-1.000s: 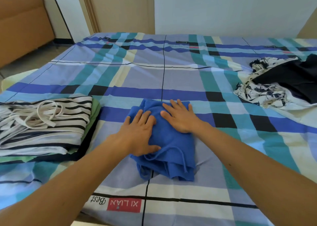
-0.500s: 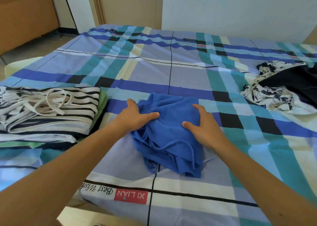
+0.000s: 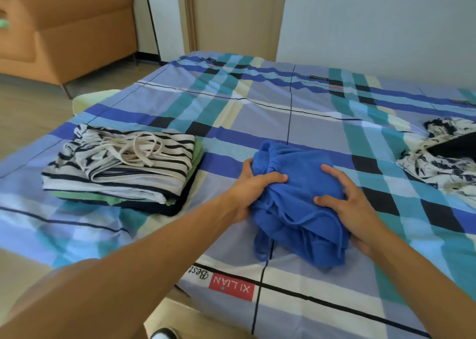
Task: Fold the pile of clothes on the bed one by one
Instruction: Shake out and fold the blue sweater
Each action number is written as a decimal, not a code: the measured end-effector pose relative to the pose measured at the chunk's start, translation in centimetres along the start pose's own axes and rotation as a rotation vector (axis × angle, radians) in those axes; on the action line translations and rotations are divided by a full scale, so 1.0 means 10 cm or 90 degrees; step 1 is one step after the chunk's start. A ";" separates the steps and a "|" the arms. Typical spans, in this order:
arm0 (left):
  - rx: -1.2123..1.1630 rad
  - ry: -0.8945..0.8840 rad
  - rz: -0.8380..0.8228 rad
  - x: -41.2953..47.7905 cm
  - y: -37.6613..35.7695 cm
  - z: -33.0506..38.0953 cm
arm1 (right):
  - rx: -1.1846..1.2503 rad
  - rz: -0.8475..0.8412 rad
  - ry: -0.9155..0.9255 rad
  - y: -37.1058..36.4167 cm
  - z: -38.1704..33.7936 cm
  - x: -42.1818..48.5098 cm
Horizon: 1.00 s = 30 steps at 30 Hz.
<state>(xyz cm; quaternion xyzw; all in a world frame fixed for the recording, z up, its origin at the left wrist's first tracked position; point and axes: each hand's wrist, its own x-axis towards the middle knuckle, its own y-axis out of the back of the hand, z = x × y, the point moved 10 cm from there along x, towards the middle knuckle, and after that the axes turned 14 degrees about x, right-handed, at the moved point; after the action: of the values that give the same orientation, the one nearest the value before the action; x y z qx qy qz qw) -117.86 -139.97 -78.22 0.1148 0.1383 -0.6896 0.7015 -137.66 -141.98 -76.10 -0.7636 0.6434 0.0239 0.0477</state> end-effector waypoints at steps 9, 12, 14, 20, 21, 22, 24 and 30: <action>-0.098 -0.282 0.264 -0.75 1.10 1.34 | 0.009 -0.221 0.114 -1.32 -1.54 0.54; -0.127 -0.338 0.403 -1.17 1.65 1.55 | -0.061 -0.312 0.150 -2.15 -1.97 0.75; -0.173 -0.365 0.493 -1.39 2.00 1.54 | -0.121 -0.355 0.170 -2.70 -2.13 0.87; -0.215 -0.245 0.700 -1.58 2.55 0.74 | -0.259 -0.430 0.180 -3.93 -1.68 1.05; -0.221 -0.194 0.697 -1.54 2.57 0.51 | -0.287 -0.434 0.171 -4.01 -1.45 1.05; -0.240 -0.144 0.676 -1.50 2.59 0.31 | -0.302 -0.434 0.159 -4.08 -1.18 1.06; -0.264 -0.053 0.614 -1.46 2.64 -0.03 | -0.318 -0.415 0.144 -4.13 -0.71 1.06; -0.132 -0.135 0.828 -2.20 3.42 0.39 | -0.388 -0.293 0.264 -4.04 -0.67 1.07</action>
<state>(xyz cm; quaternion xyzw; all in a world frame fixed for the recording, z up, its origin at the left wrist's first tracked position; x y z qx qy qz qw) -83.76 -119.97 -67.80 0.0387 0.0367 -0.1163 0.9918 -96.25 -146.42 -68.77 -0.8551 0.4160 0.0477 -0.3059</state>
